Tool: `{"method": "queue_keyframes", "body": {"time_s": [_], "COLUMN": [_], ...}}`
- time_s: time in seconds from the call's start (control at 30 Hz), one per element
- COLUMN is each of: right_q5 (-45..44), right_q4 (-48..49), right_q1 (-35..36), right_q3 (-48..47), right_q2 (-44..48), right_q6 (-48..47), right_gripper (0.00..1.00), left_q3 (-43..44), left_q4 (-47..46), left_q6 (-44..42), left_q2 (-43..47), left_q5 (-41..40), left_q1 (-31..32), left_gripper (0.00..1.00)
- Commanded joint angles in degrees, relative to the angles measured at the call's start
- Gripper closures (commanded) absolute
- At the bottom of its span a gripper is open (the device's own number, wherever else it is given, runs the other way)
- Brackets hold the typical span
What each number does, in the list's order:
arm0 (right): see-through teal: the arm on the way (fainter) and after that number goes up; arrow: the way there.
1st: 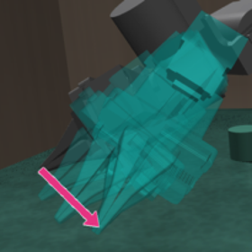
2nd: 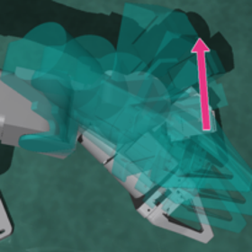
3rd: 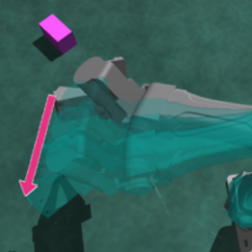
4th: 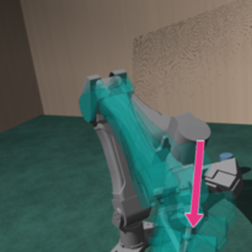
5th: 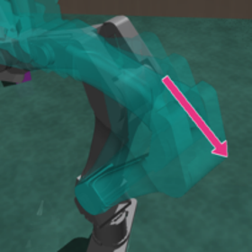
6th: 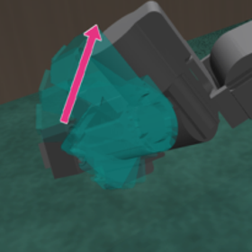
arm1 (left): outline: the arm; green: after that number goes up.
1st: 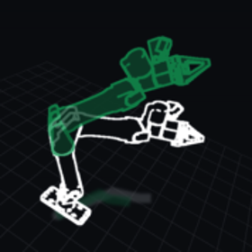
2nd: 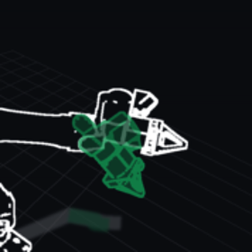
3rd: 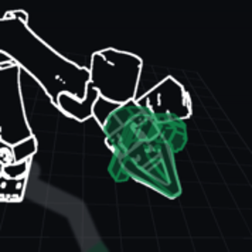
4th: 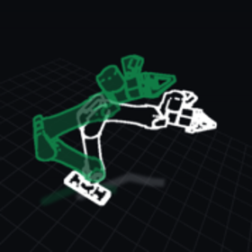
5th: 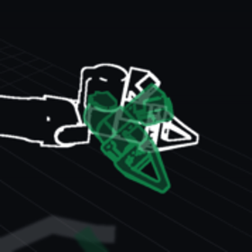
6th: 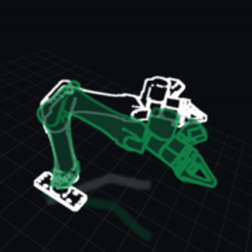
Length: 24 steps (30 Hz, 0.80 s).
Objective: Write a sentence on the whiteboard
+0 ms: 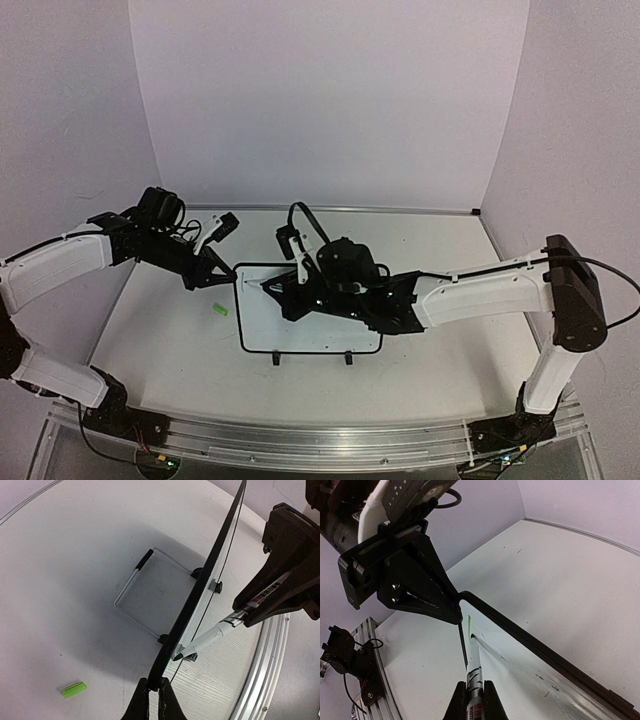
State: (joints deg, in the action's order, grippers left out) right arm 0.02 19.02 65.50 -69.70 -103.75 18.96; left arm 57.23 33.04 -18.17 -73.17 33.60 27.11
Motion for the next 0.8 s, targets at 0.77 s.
{"method": "queue_keyframes", "body": {"time_s": [0.77], "right_q5": [2.53], "right_q4": [2.62], "right_q1": [-0.39], "right_q3": [3.53], "right_q2": [7.08], "right_q6": [-1.28], "right_gripper": [1.00], "left_q3": [0.68], "left_q4": [0.70], "left_q6": [-1.18], "left_q2": [0.58], "left_q5": [-3.49], "left_q1": [0.42], "left_gripper": [1.00]}}
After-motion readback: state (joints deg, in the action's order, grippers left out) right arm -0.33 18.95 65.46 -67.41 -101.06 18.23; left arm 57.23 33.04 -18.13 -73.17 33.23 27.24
